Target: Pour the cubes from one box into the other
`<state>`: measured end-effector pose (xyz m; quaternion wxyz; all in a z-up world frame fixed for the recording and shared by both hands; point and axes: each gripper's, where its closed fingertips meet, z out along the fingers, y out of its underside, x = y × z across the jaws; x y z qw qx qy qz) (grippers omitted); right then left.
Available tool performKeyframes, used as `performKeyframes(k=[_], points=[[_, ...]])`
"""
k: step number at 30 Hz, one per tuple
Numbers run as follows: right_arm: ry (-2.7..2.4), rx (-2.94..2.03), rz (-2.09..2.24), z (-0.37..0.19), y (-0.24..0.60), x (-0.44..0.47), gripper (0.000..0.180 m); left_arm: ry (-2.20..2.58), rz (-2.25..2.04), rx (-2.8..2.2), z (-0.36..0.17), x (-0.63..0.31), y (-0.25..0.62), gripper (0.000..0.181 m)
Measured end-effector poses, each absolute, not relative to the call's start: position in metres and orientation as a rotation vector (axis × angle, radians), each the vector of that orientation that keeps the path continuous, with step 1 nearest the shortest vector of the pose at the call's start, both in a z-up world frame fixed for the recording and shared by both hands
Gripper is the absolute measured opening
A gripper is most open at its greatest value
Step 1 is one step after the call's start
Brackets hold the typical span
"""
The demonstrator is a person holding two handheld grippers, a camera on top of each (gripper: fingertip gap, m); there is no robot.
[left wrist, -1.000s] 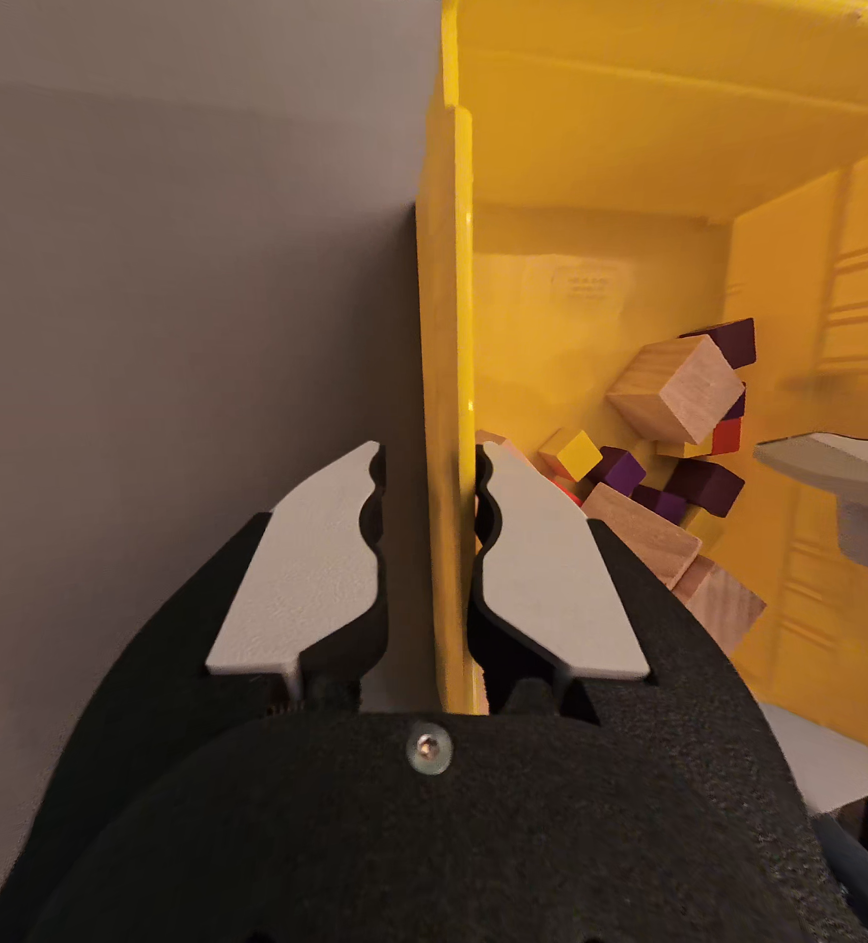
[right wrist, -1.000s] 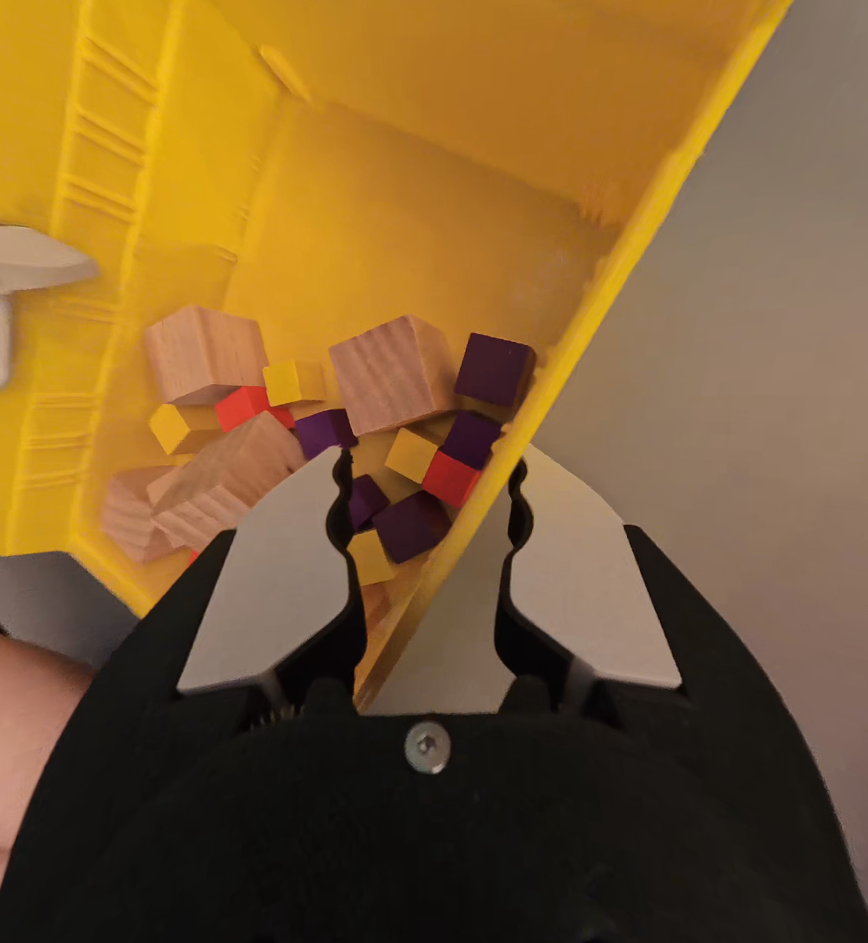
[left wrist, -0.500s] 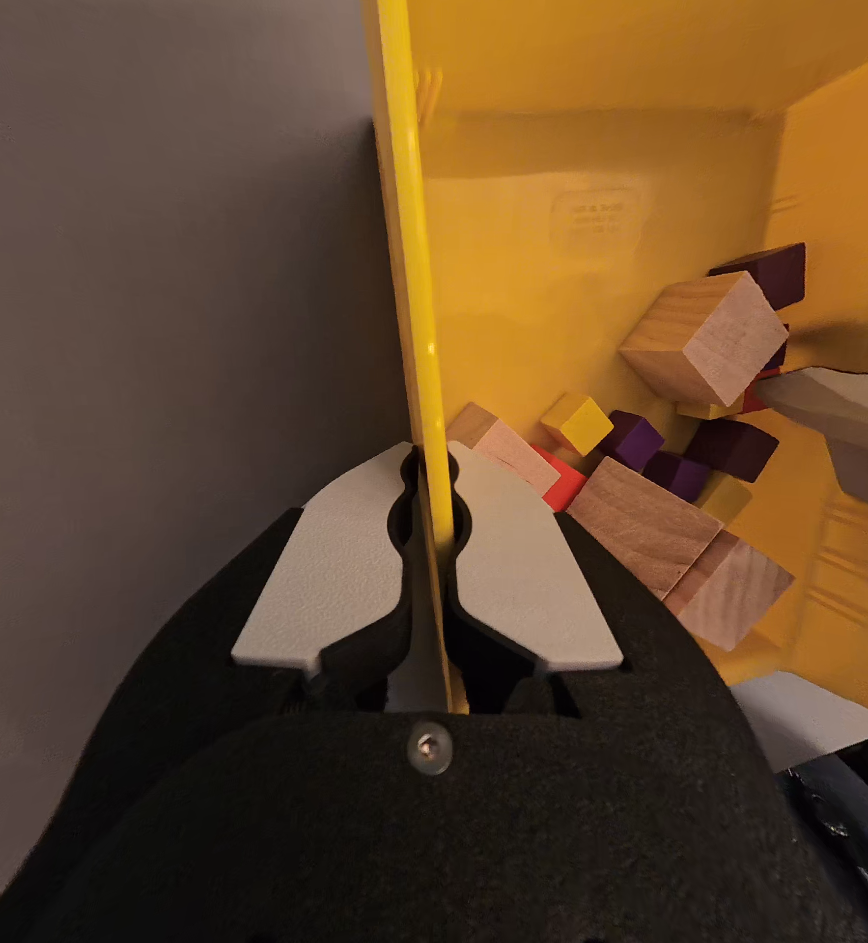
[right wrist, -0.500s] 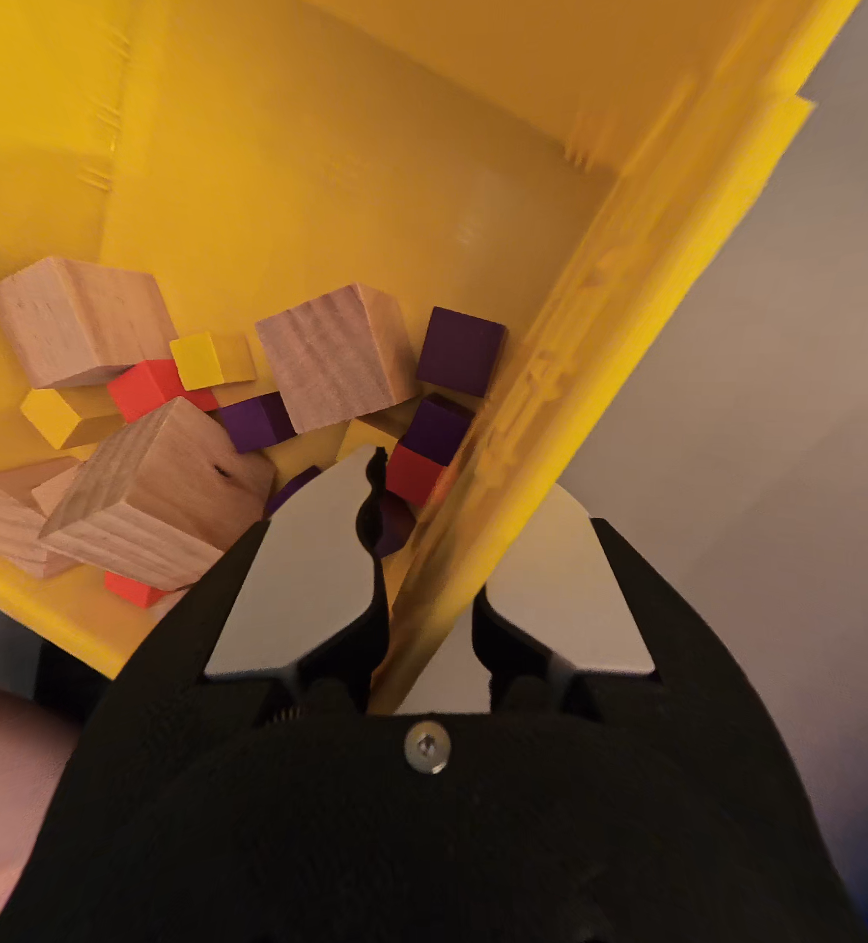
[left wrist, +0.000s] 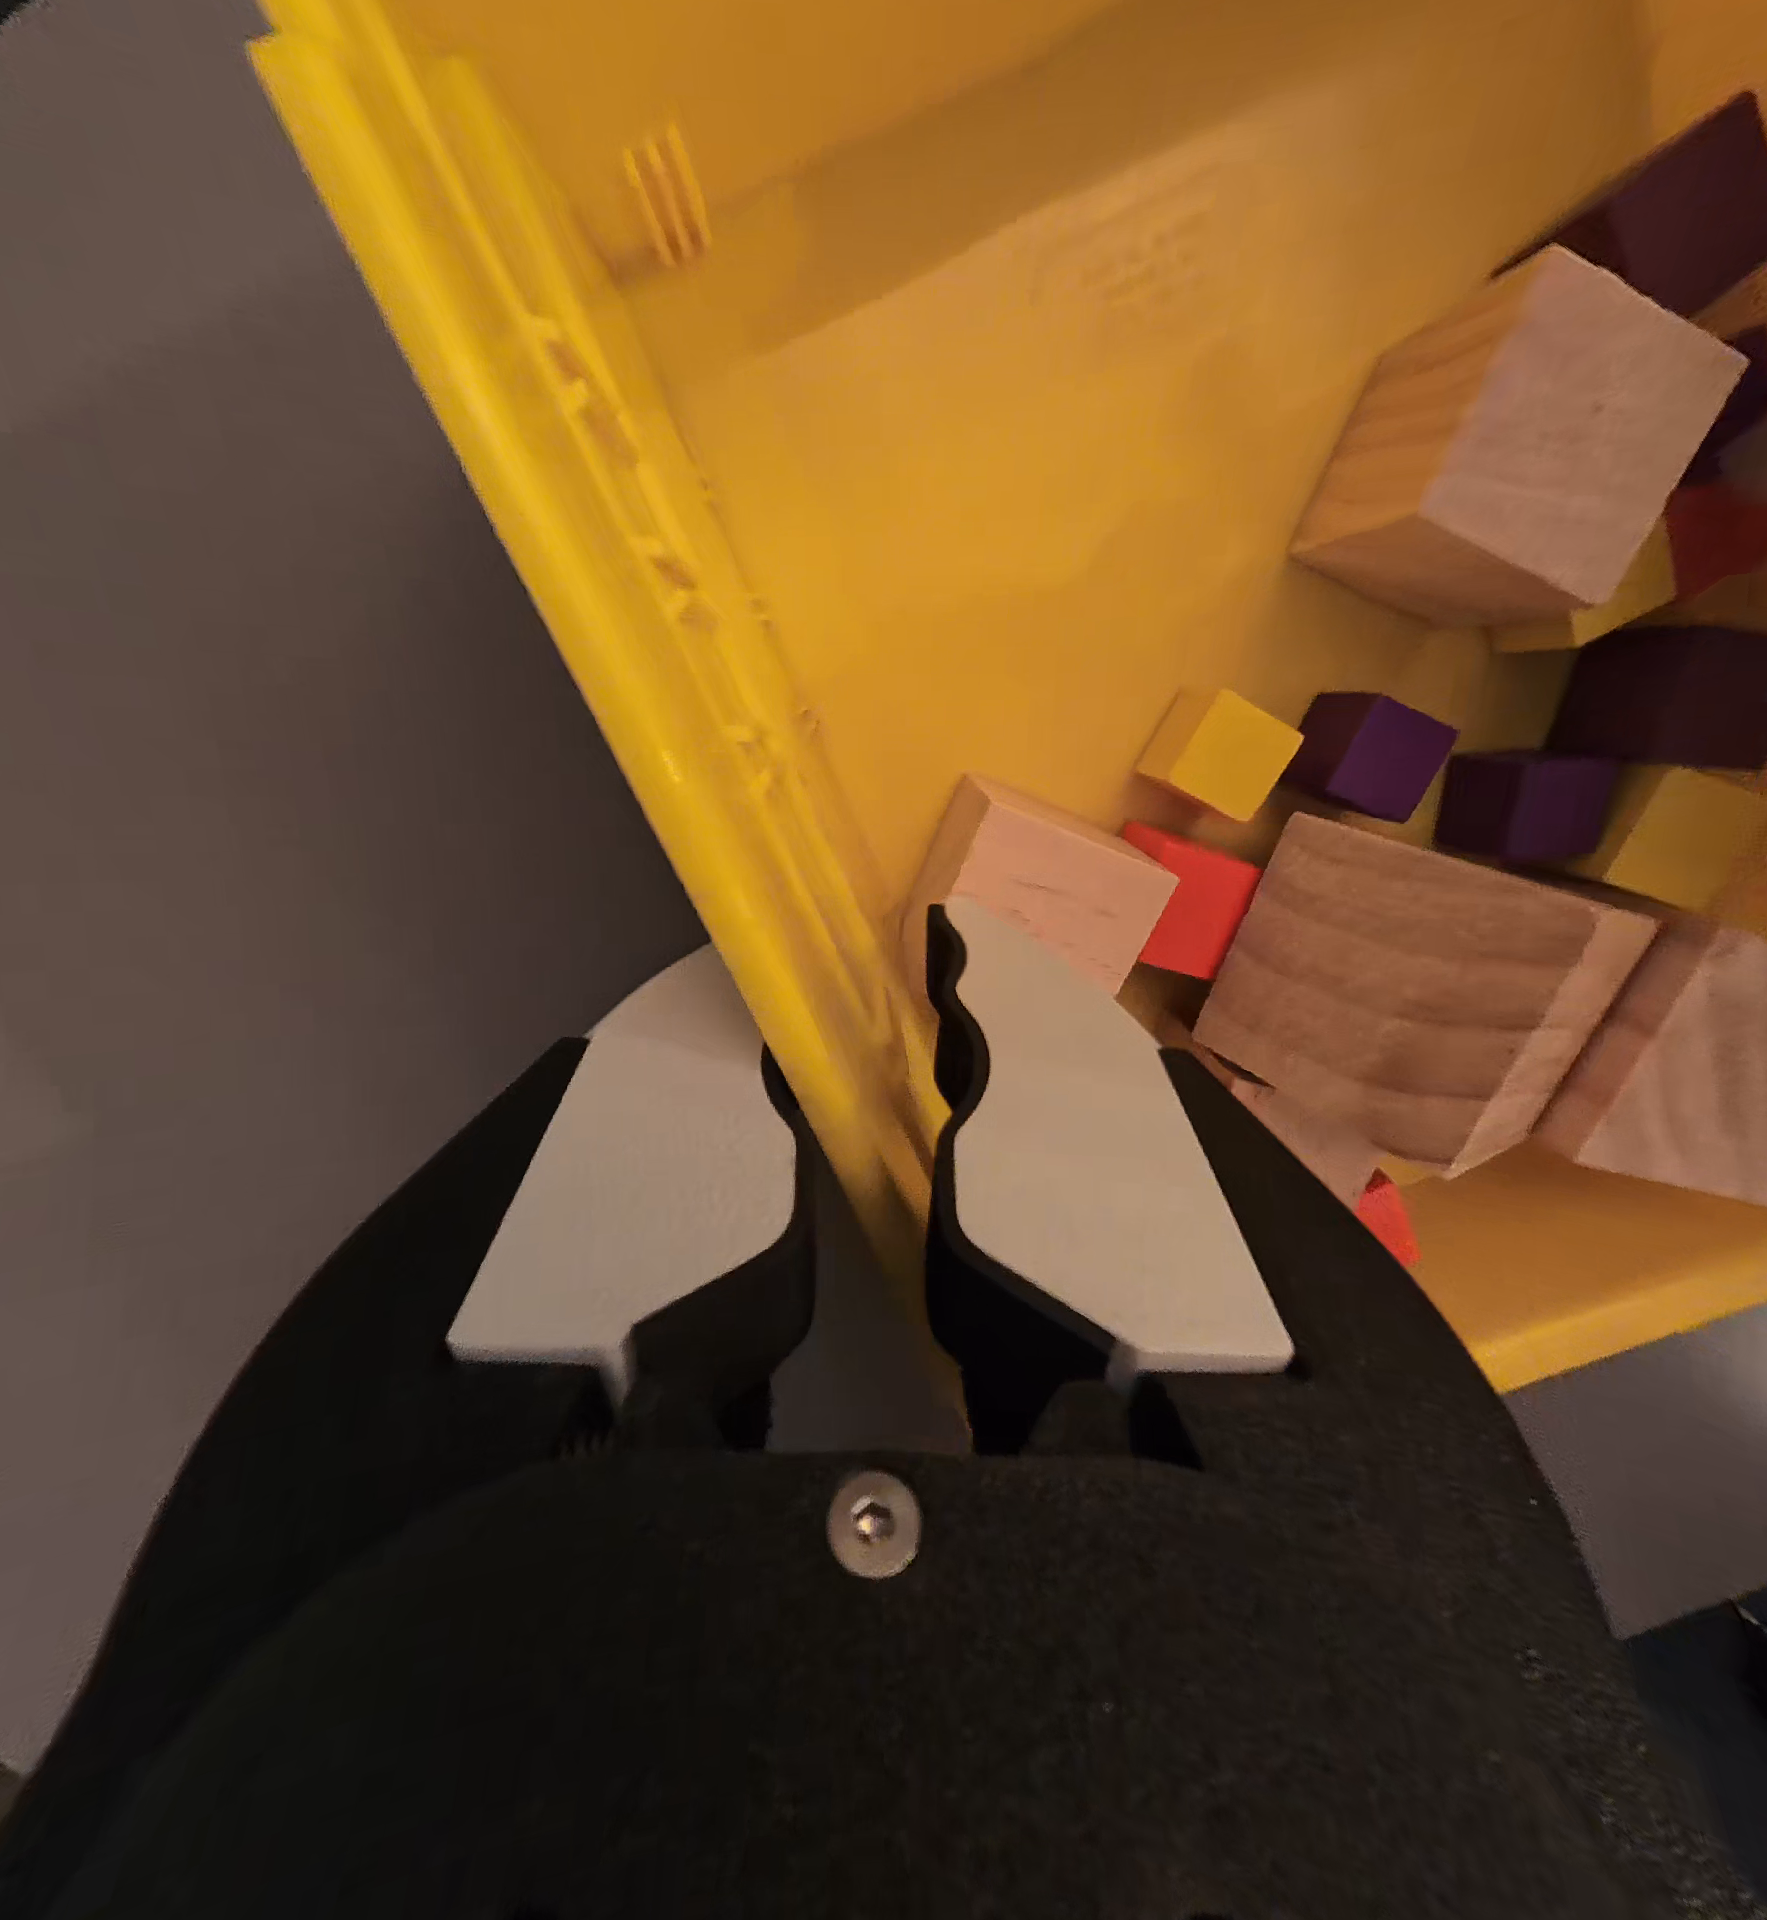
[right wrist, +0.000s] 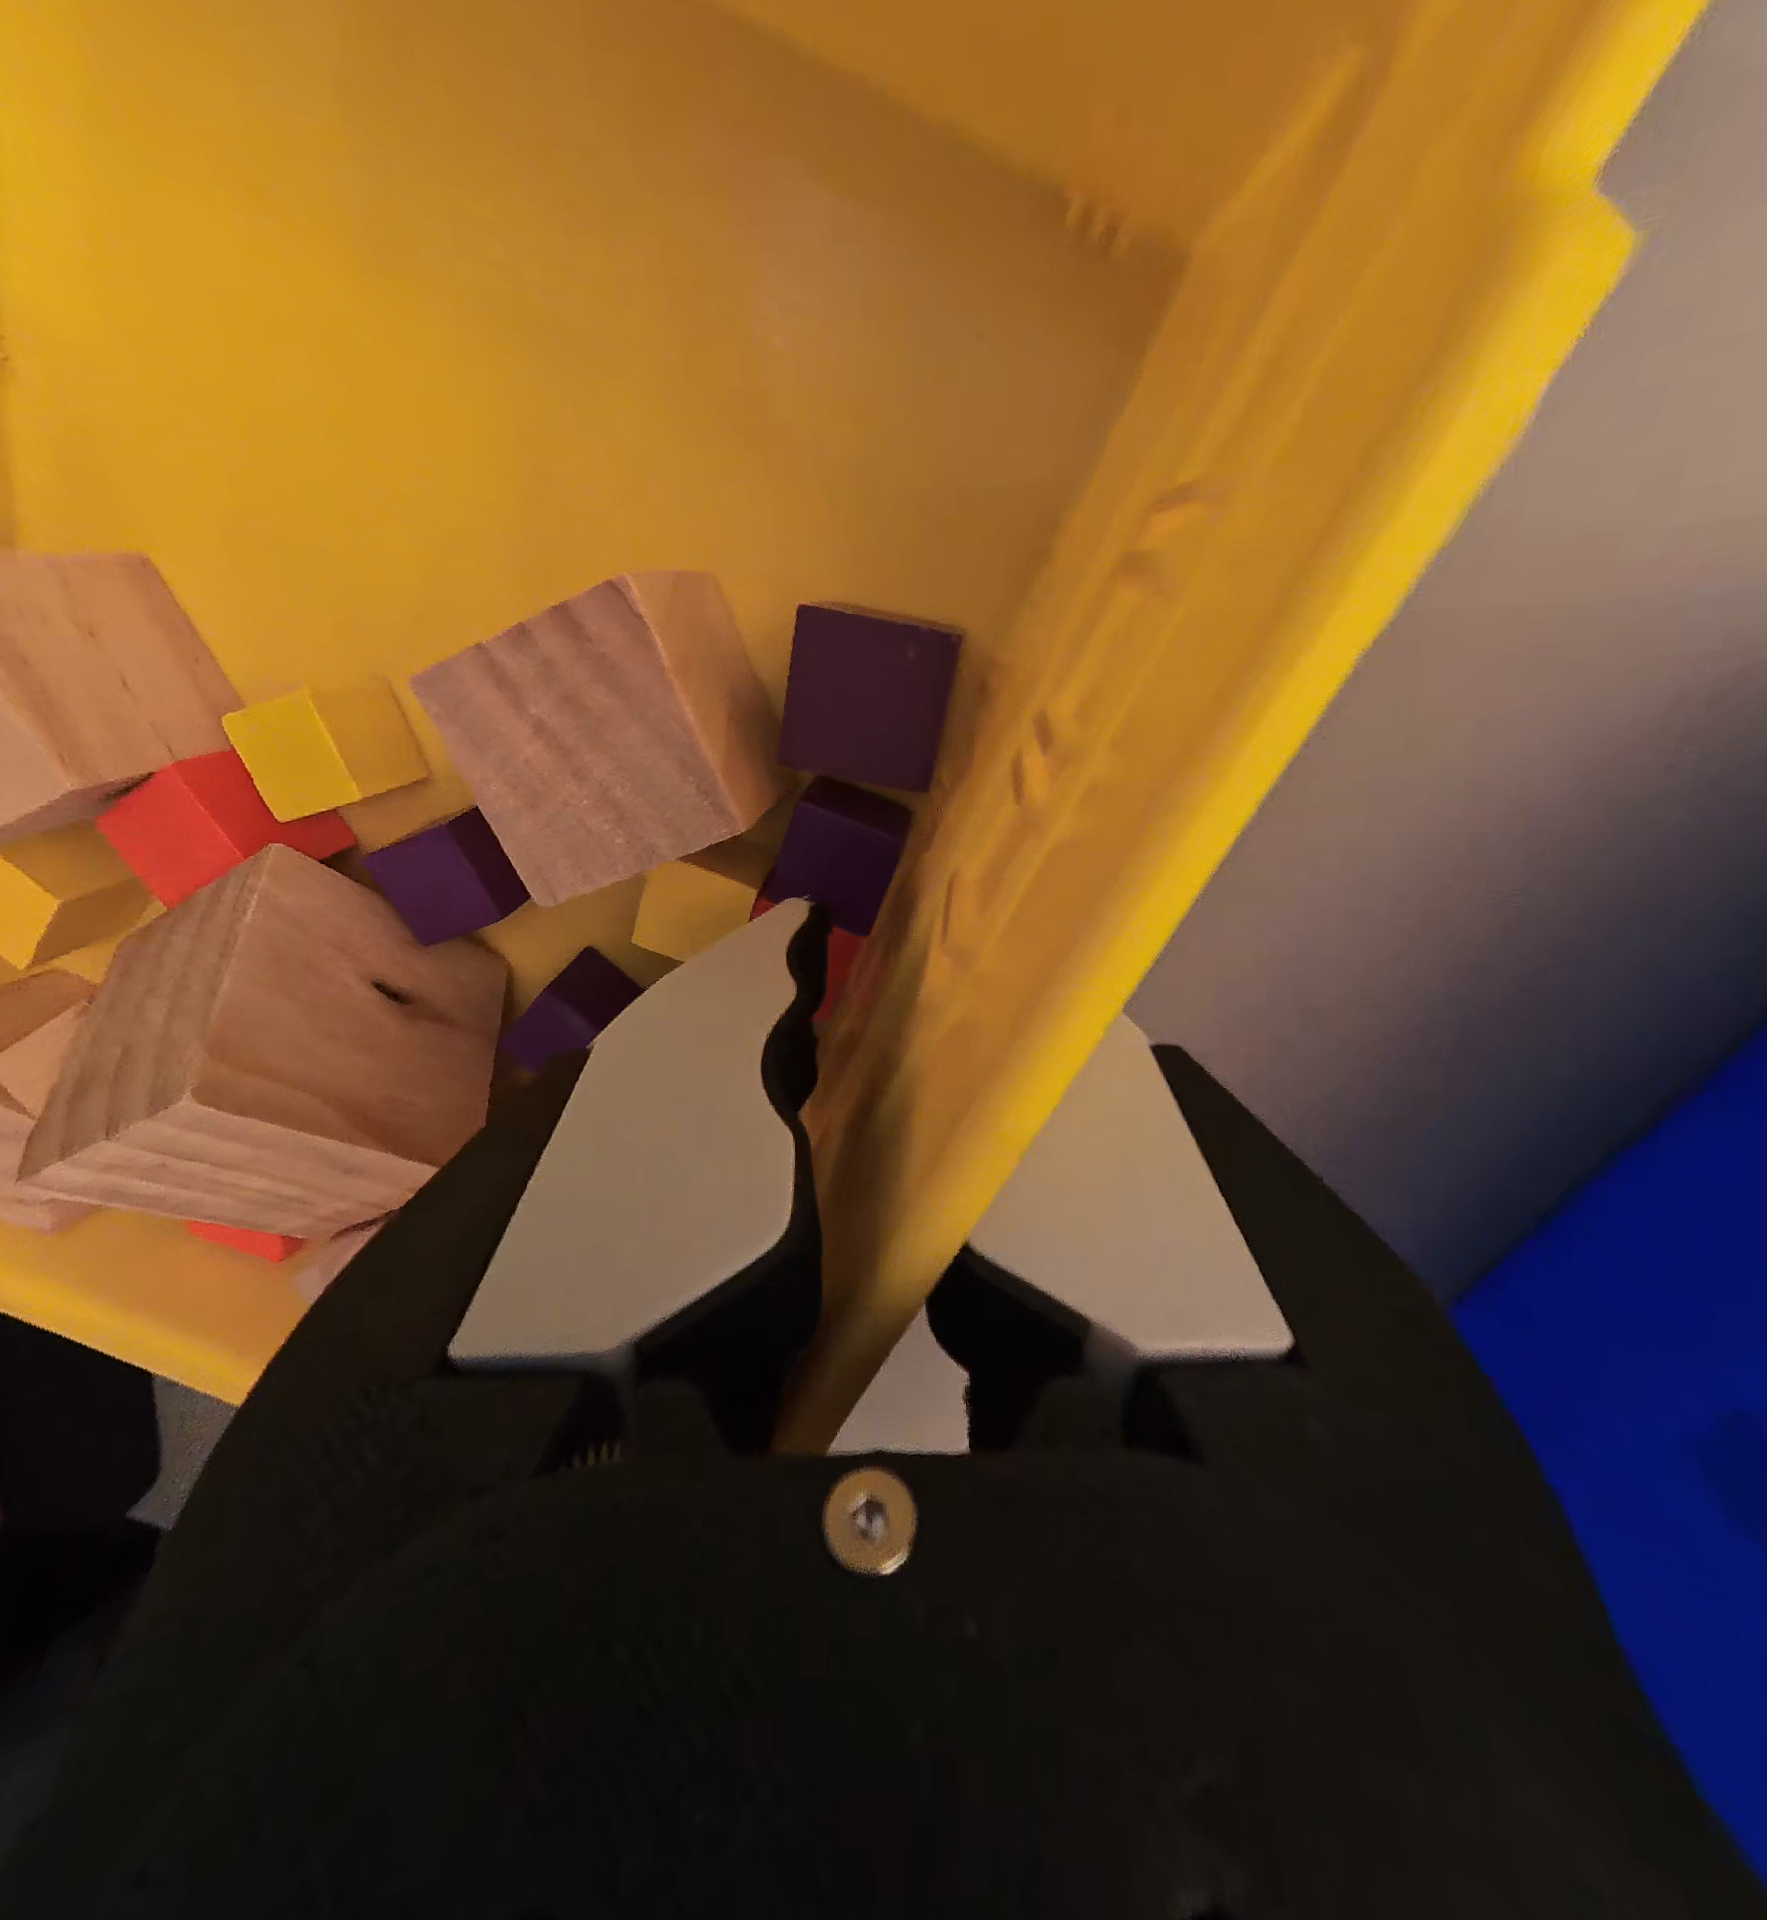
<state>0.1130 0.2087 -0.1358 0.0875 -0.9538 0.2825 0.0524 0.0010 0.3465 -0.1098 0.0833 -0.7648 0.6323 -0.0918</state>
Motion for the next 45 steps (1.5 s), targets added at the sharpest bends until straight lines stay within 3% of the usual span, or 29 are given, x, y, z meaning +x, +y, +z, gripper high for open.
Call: performKeyframes(k=[8,12,34,40,45], points=[[1.040,-2.808,0.183,-0.136,0.148,0.147,0.012,1.984,-0.346,-2.266,-0.110,0.040,0.292,0.021],[1.068,-2.832,0.204,-0.136,0.136,0.142,0.011,1.930,-0.361,-2.346,-0.111,0.043,0.289,0.013],[1.152,-2.826,0.208,-0.131,0.121,0.148,0.004,1.997,-0.183,-2.438,-0.109,0.050,0.279,0.007],[1.134,-2.832,0.178,-0.095,0.114,0.162,0.005,2.010,-0.164,-2.418,-0.074,0.063,0.273,0.007],[1.116,-2.734,0.174,-0.034,0.111,0.185,0.004,1.983,-0.126,-2.313,-0.002,0.089,0.270,0.007]])
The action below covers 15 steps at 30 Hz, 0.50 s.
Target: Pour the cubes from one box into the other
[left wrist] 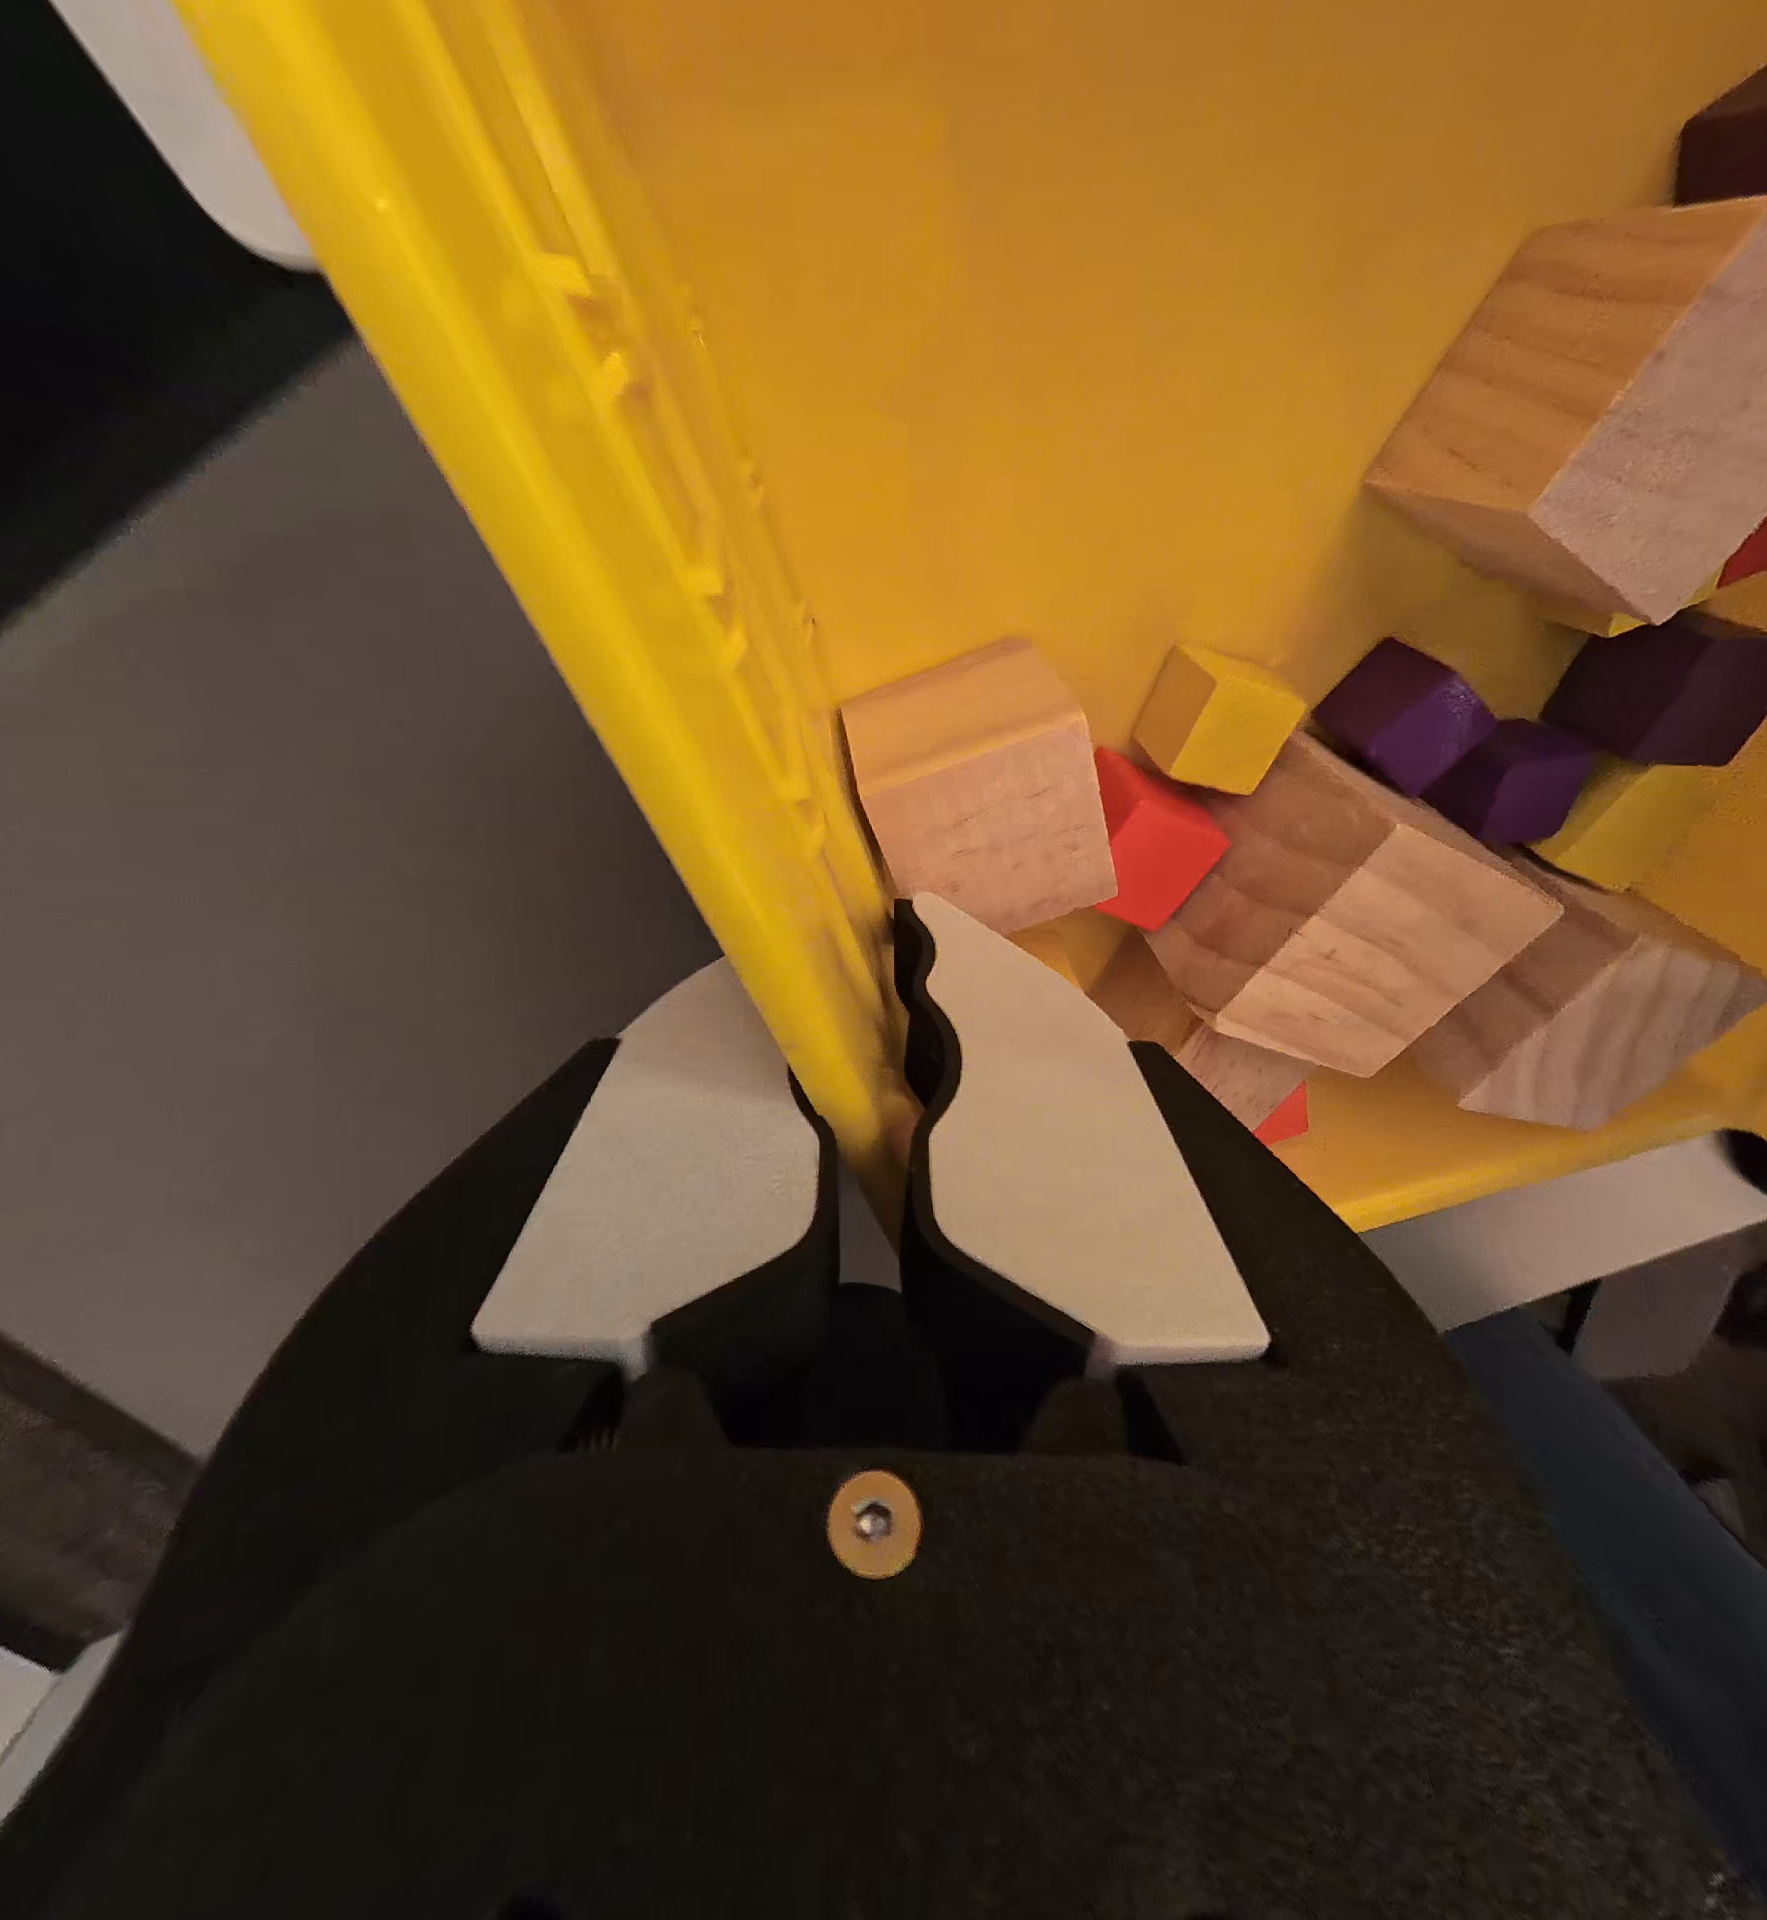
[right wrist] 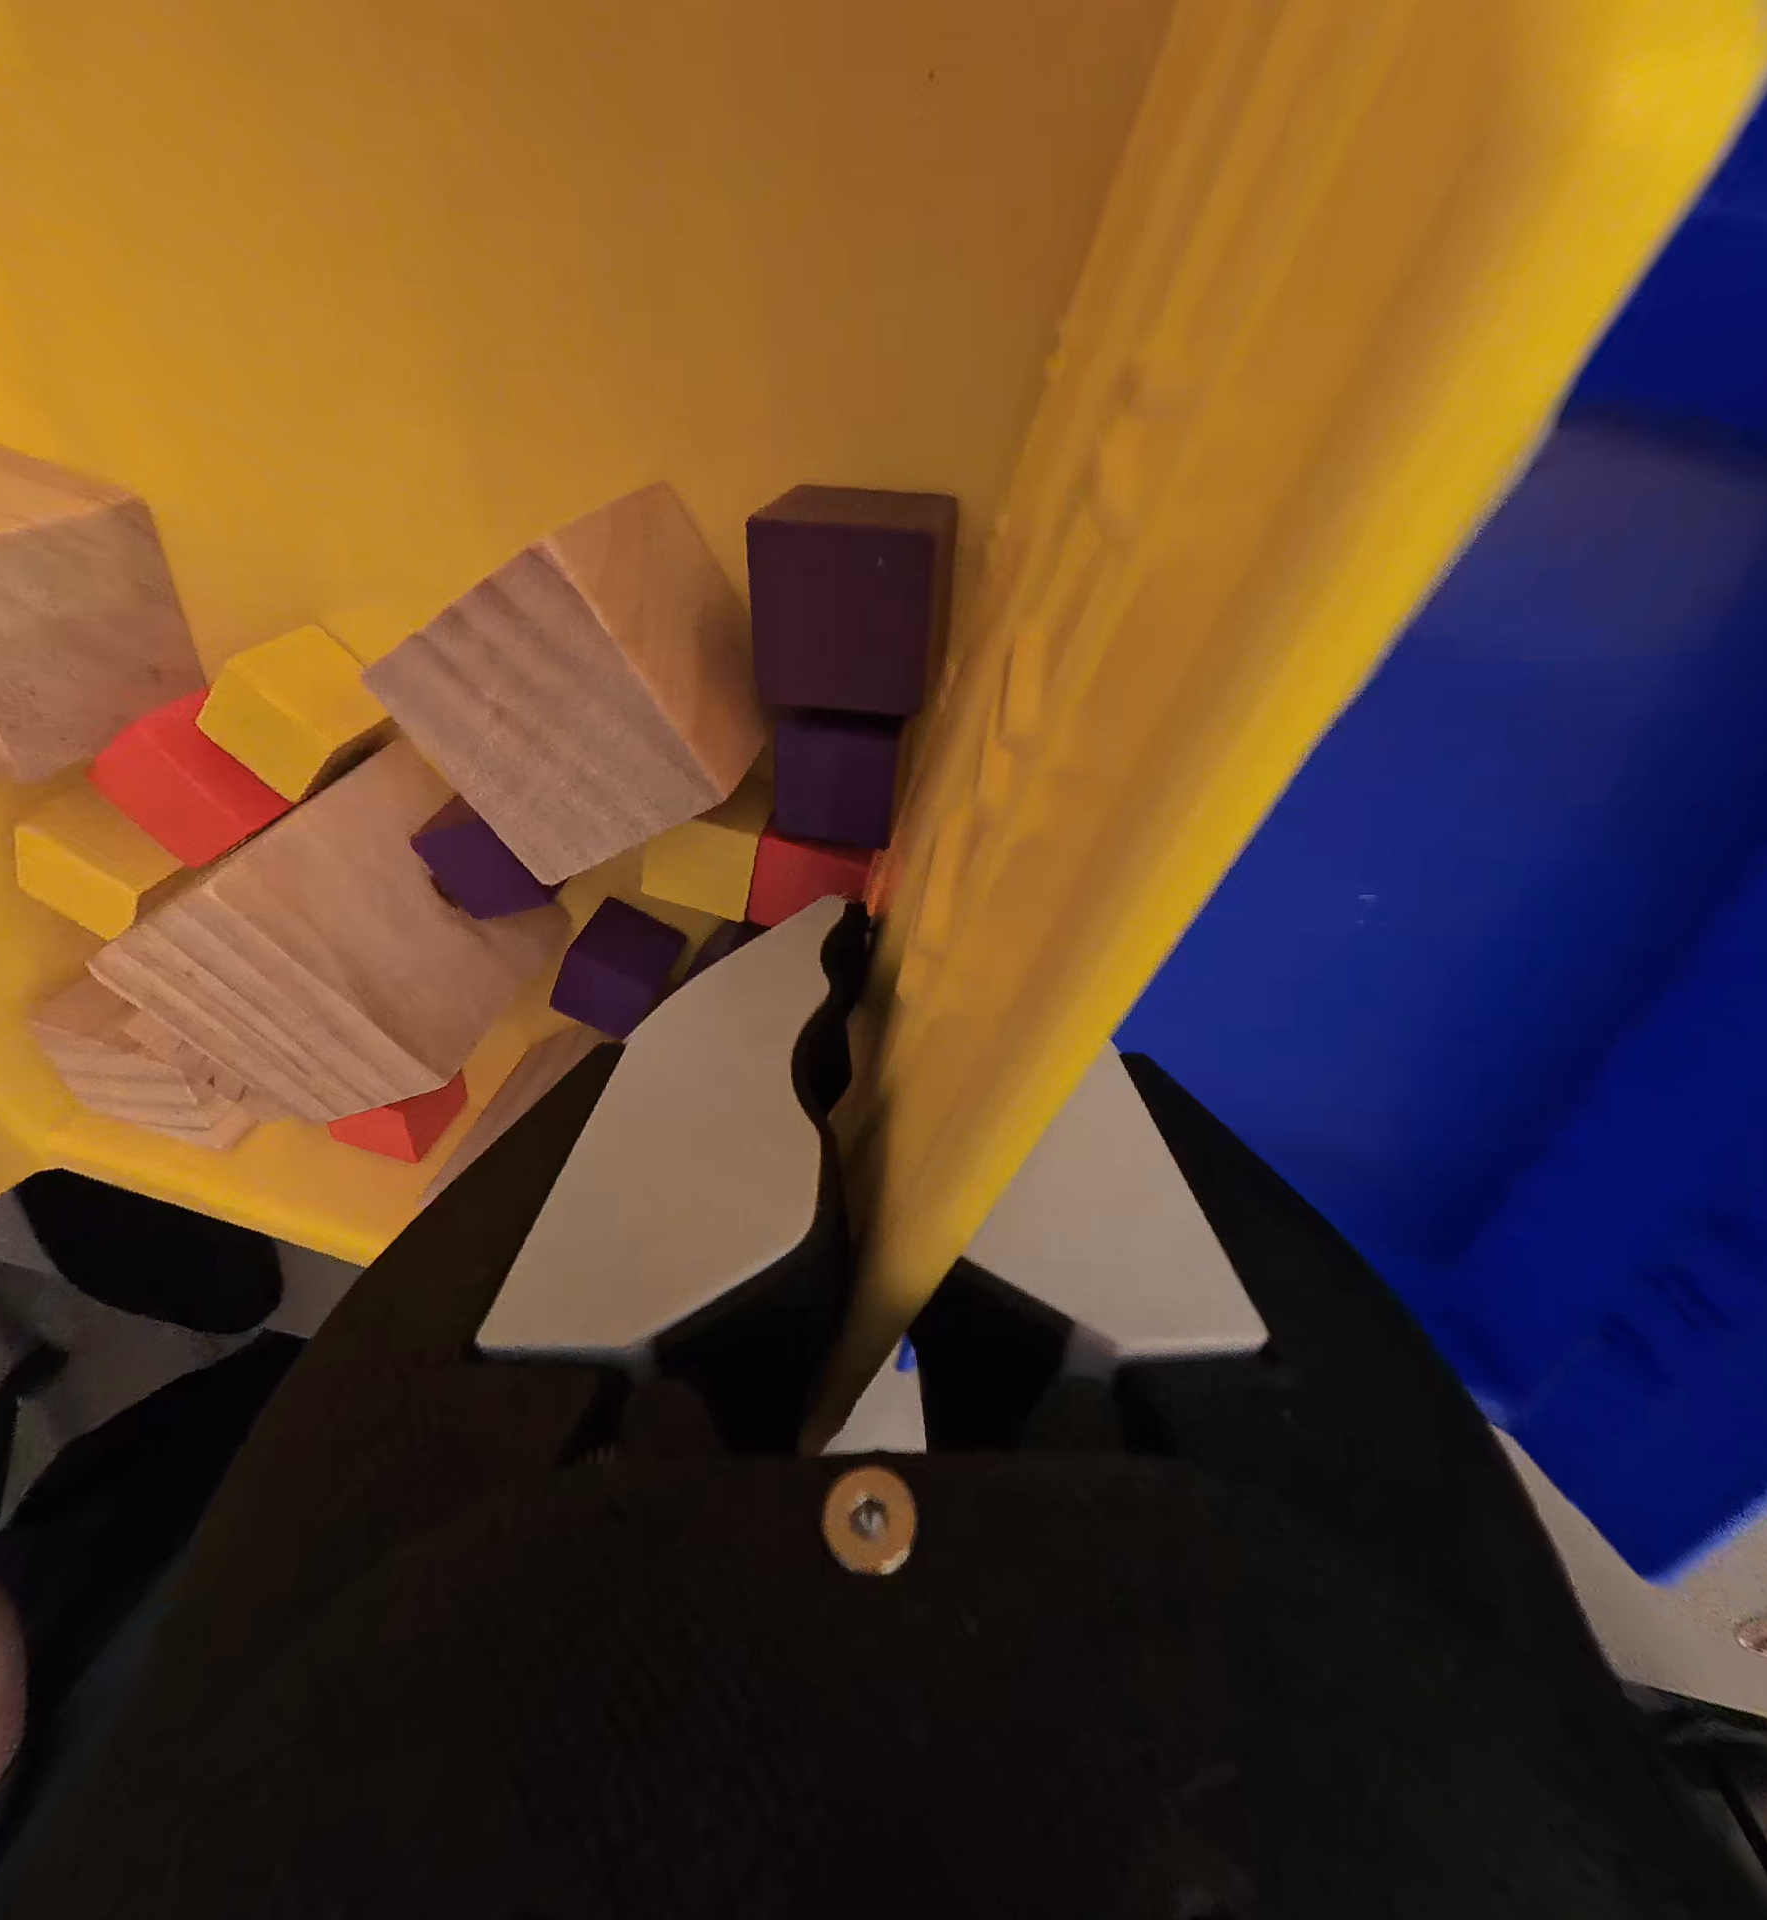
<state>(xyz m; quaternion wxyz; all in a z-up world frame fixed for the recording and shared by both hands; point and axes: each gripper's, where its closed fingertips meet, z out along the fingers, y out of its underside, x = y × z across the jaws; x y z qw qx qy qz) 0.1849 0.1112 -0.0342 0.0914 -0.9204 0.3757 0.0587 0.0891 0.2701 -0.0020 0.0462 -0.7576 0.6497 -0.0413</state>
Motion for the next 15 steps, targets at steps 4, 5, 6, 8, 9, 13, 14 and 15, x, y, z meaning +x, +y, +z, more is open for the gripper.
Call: performKeyframes(k=[4,5,6,8,9,13,14,15], points=[[1.131,-2.620,0.123,0.023,0.094,0.216,0.004,1.957,-0.155,-2.186,0.061,0.126,0.253,0.006],[1.146,-2.603,0.114,0.035,0.084,0.224,0.004,1.964,-0.164,-2.161,0.072,0.136,0.244,0.006],[1.164,-2.593,0.104,0.044,0.073,0.232,0.004,1.982,-0.169,-2.140,0.080,0.146,0.235,0.006],[1.210,-2.591,0.055,0.059,0.045,0.250,0.004,2.030,-0.223,-2.121,0.087,0.170,0.211,0.007],[1.243,-2.580,0.015,0.065,0.030,0.260,0.004,2.048,-0.270,-2.106,0.089,0.184,0.199,0.006],[1.329,-2.509,-0.175,0.078,-0.028,0.299,0.003,2.089,-0.499,-2.006,0.085,0.237,0.148,0.006],[1.343,-2.490,-0.212,0.078,-0.040,0.307,0.003,2.089,-0.549,-1.983,0.082,0.247,0.137,0.006],[1.346,-2.477,-0.249,0.076,-0.050,0.315,0.003,2.089,-0.583,-1.957,0.078,0.257,0.128,0.006]])
